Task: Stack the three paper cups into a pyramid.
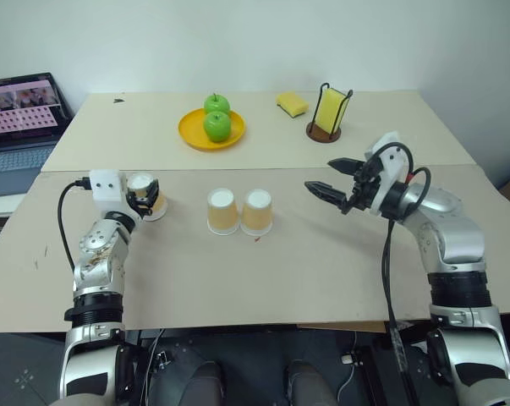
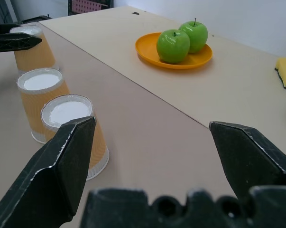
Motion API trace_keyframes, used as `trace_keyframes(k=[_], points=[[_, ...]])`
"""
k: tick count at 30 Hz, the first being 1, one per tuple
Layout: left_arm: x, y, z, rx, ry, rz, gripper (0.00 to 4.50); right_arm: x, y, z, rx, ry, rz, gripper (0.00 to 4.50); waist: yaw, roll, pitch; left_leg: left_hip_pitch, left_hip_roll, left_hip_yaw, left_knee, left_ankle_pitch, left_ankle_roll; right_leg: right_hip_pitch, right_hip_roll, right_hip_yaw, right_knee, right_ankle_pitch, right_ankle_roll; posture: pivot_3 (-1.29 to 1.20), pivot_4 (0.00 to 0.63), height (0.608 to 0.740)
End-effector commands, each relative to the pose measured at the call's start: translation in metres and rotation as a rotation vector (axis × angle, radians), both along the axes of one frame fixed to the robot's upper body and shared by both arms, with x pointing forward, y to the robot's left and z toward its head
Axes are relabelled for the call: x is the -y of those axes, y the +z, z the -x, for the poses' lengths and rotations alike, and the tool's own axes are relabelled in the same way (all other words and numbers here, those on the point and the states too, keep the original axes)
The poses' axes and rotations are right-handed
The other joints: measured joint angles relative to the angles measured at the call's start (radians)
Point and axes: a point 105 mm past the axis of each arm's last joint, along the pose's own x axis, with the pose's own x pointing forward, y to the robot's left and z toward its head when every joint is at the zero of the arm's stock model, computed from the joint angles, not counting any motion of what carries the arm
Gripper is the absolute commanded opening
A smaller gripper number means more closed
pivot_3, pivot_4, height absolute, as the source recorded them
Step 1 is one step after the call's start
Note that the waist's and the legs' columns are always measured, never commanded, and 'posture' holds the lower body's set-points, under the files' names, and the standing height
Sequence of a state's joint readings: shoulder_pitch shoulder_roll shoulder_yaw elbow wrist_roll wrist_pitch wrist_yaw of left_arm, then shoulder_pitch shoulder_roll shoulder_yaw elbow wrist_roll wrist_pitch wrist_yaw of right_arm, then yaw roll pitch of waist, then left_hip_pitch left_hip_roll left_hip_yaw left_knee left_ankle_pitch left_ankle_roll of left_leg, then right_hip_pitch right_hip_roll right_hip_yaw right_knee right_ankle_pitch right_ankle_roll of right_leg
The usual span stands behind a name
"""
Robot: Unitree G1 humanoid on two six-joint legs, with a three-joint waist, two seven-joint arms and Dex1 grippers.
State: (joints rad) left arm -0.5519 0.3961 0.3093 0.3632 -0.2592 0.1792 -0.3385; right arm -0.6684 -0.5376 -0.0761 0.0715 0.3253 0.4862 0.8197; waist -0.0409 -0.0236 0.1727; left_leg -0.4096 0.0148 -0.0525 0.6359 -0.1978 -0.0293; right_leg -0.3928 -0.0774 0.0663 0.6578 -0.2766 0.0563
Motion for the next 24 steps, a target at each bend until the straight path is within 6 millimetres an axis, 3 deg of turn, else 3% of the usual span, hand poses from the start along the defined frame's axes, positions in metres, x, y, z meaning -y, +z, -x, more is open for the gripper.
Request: trace_keyframes(k=[1,3,7,9,12,14,18,24], points=[[0.021,0.071,-0.006,0.197,-0.152,-0.010,2.60,0.004,0.007,-0.002,0.048,-0.033,0.008,4.50,0.003,-0.001,0.001,0.000,0.000,0.000,0.001,0.000,0.000,0.000,0.000,0.000,0.000,0.000,0.000,0.00,0.150,0.732],[0.040,0.096,-0.009,0.231,-0.263,-0.017,2.60,0.005,0.005,-0.004,0.045,-0.046,0.010,4.50,0.006,-0.003,0.002,-0.002,0.000,-0.002,0.002,0.000,0.000,0.000,0.000,-0.002,0.000,0.000,0.000,0.00,0.150,0.732],[0.093,0.170,0.004,0.346,-0.639,0.055,2.60,0.010,0.002,-0.005,0.038,-0.082,-0.009,4.50,0.008,-0.003,0.002,-0.006,-0.001,-0.003,0.004,0.000,0.000,-0.001,0.000,-0.004,-0.001,0.000,0.001,0.00,0.150,0.732],[0.115,0.185,0.018,0.328,-0.842,0.037,2.60,0.012,0.002,-0.005,0.040,-0.092,-0.016,4.50,0.004,-0.003,0.002,-0.008,-0.001,-0.003,0.004,0.000,0.000,-0.002,0.000,-0.004,0.001,0.000,0.001,0.00,0.150,0.732],[0.141,0.178,0.051,0.219,-1.199,-0.054,2.60,0.014,0.000,-0.003,0.038,-0.112,-0.019,4.50,-0.014,-0.002,0.002,-0.007,0.000,-0.002,0.004,0.000,0.000,-0.002,0.000,-0.003,0.003,0.000,0.002,0.00,0.150,0.732],[0.147,0.167,0.060,0.159,-1.315,-0.132,2.60,0.016,-0.002,-0.001,0.037,-0.122,-0.021,4.50,-0.023,-0.002,0.002,-0.006,0.000,-0.002,0.004,0.000,0.000,-0.002,0.001,-0.003,0.005,0.000,0.002,0.00,0.150,0.732],[0.148,0.143,0.042,0.026,-1.340,-0.220,2.60,0.023,-0.008,0.003,0.036,-0.164,-0.026,4.50,-0.028,-0.001,0.003,-0.004,0.000,-0.002,0.004,0.001,-0.001,-0.003,0.001,-0.002,0.004,-0.001,0.002,0.00,0.150,0.732],[0.145,0.139,0.025,0.016,-1.300,-0.260,2.60,0.028,-0.012,0.010,0.034,-0.199,-0.042,4.50,-0.025,-0.001,0.003,-0.010,0.000,-0.001,0.004,0.001,0.000,-0.007,0.001,-0.001,0.004,-0.001,0.002,0.00,0.150,0.732]])
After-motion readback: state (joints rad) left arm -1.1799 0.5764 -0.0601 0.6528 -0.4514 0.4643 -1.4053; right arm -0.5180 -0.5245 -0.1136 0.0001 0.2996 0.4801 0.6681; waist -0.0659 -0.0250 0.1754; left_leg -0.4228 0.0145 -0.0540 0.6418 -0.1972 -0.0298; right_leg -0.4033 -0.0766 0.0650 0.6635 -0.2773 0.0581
